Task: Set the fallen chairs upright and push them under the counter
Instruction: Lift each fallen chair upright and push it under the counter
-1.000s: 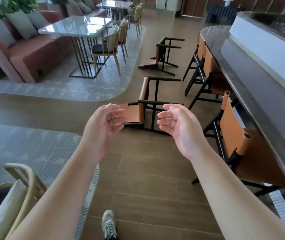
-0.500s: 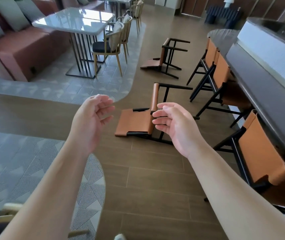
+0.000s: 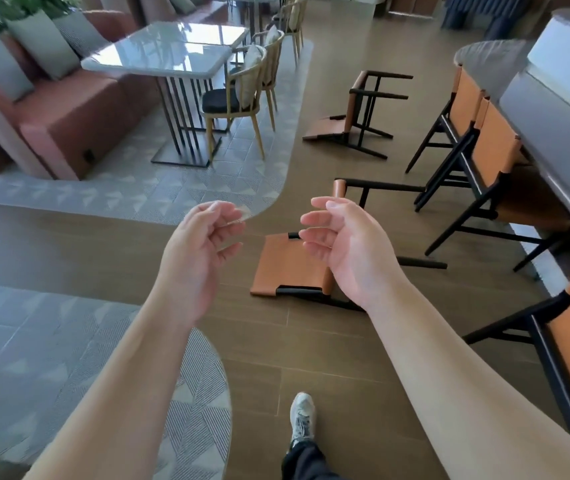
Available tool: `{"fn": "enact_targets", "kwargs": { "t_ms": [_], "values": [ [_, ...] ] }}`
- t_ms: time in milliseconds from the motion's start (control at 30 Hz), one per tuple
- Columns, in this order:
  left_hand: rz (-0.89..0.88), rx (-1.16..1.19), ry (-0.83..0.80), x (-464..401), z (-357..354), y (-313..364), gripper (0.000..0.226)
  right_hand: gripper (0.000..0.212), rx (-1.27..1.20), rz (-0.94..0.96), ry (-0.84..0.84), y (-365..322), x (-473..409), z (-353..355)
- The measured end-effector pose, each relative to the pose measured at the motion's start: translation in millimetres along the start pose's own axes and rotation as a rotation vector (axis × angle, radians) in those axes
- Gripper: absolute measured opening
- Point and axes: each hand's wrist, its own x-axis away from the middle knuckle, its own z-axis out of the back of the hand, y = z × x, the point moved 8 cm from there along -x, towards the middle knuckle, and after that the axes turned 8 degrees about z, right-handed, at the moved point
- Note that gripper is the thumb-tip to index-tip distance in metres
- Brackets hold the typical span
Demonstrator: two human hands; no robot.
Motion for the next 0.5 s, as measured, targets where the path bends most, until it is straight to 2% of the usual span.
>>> {"fn": "enact_targets", "kwargs": {
  "t_ms": [267,500],
  "values": [
    [0.007,-0.051,0.006,-131,-50,25,0.016,0.02,-0.106,-0.017,0.0,-20,-145,27],
    [0.004,-0.061,0.017,-195,-62,38,0.016,0.021,-0.114,0.002,-0.062,-30,-217,27]
  ]
}}
